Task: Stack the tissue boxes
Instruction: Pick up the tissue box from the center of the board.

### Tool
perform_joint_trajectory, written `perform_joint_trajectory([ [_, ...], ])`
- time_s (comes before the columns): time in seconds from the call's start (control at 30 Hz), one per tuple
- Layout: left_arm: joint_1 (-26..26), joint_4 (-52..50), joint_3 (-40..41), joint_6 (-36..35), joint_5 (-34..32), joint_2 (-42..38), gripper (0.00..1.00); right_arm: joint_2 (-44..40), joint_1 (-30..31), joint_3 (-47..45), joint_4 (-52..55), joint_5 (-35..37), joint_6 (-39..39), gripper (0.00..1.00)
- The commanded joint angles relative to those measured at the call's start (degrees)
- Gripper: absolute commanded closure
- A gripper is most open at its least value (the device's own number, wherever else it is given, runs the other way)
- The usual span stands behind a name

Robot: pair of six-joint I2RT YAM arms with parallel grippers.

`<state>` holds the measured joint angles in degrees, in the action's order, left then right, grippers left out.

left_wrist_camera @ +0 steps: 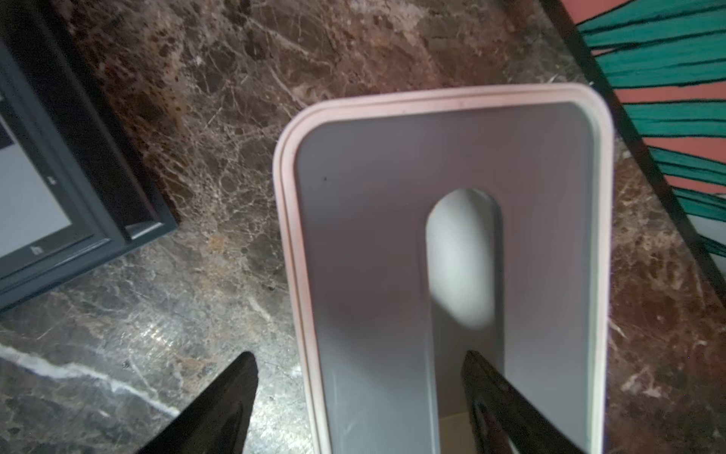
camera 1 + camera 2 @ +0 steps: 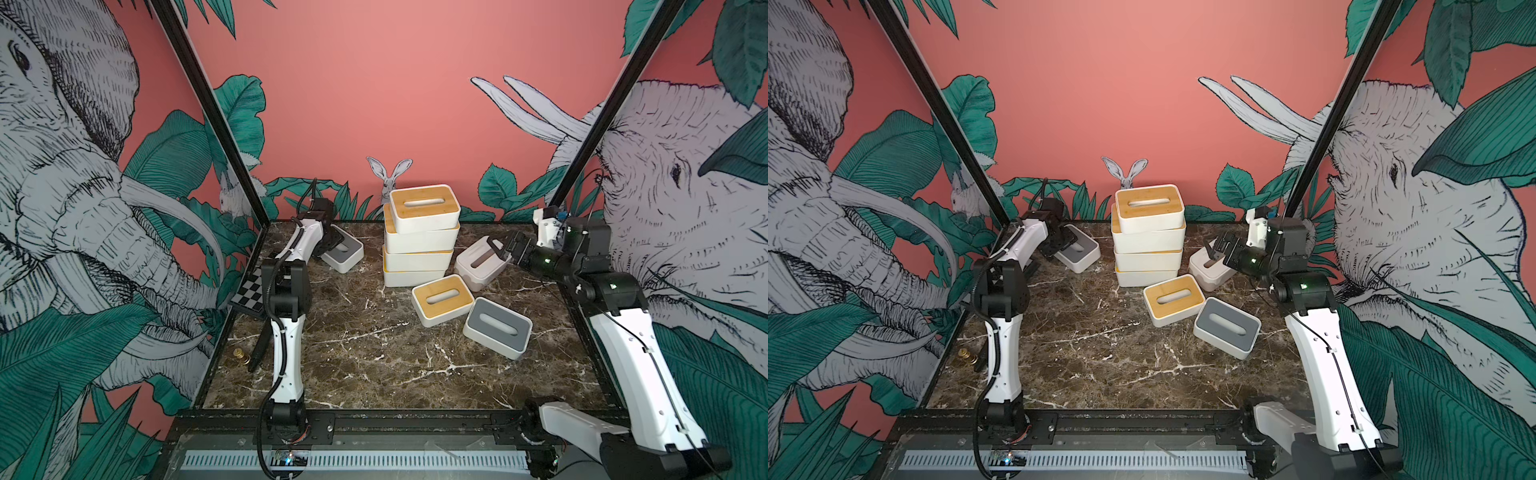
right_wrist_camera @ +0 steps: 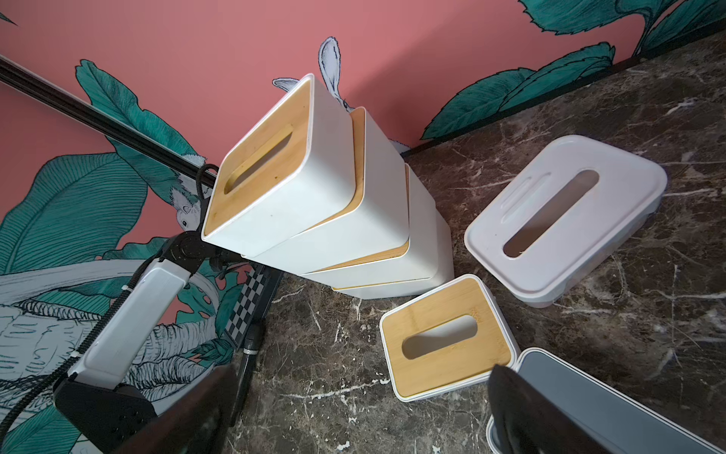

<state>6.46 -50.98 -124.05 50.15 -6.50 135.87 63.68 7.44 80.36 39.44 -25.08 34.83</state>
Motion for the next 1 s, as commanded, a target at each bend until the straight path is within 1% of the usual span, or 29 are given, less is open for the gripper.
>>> perform_joint_trajectory([
  [0.0,-0.6,-1.56,-2.15,1.61,-0.44,0.23,0.17,-0.92,0.02,-0.55,-2.52,-1.31,1.01,0.01],
  [0.3,-0.62,-0.69,-2.6,2.5,-0.05,1.76,0.27,-1.25,0.0,-1.09,-1.88,-1.16,0.95,0.01],
  [0.47,-0.82,-1.34,-2.88,2.32,0.08,2.59,0.3,-1.56,-0.05,-1.59,-1.69,-1.05,0.85,0.01],
  [0.57,-1.12,-1.47,-2.69,2.21,0.83,2.91,0.36,-1.63,0.01,-2.08,-1.71,-0.99,1.04,0.01],
  [0.7,-1.06,-1.55,-2.52,1.61,1.69,2.74,0.4,-1.63,0.03,-2.69,-2.01,-0.99,1.28,0.01],
  [0.87,-1.27,1.23,0.55,1.6,5.03,0.6,0.46,-1.39,0.02,-3.51,-3.27,-1.42,2.09,0.01],
  [0.97,-1.36,1.86,1.63,1.62,4.56,-0.26,0.49,-1.37,0.0,-3.9,-3.81,-1.58,2.43,0.01],
])
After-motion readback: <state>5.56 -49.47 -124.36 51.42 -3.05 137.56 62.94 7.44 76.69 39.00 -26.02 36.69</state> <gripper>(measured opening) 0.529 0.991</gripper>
